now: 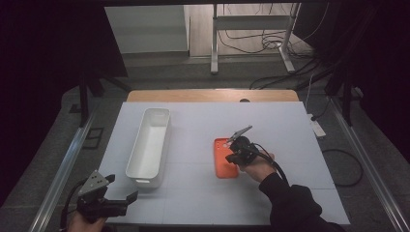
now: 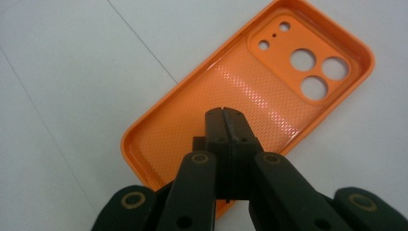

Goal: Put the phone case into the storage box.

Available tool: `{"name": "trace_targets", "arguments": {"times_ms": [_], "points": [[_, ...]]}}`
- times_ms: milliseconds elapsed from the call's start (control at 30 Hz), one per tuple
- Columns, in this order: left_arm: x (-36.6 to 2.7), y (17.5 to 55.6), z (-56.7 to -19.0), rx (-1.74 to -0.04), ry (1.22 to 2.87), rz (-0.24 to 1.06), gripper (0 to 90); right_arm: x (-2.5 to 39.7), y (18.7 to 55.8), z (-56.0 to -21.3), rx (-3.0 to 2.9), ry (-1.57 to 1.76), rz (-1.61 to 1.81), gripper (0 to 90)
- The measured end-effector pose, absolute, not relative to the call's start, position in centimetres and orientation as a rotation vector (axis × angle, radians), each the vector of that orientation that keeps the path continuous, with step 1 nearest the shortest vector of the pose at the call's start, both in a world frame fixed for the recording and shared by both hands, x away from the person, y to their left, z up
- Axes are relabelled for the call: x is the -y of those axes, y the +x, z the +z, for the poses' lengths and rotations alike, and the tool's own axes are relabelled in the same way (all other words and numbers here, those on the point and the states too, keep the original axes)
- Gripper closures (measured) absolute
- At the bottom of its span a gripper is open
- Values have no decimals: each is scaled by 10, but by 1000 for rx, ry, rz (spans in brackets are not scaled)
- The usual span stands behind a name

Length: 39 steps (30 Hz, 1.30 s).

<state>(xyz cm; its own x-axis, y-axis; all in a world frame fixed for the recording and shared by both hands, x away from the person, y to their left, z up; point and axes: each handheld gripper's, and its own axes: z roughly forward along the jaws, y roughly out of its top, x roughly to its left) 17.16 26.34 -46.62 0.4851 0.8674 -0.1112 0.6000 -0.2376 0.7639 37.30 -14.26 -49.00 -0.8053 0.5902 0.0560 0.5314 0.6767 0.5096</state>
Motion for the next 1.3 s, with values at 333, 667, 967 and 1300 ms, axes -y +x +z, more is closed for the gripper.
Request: {"name": "trace_targets", "arguments": {"times_ms": [333, 667, 967, 1300], "points": [[-264, 172, -466, -1212, 1949, 429, 15, 143, 370, -502, -2795, 934, 733, 890], [-264, 172, -466, -1211, 1948, 427, 15, 142, 367, -505, -2807, 925, 716, 890], [-264, 172, -466, -1212, 1948, 425, 15, 154, 368, -502, -2805, 967, 690, 890], [-264, 173, -466, -1213, 1948, 428, 16, 165, 372, -500, -2773, 1000, 662, 890]]}}
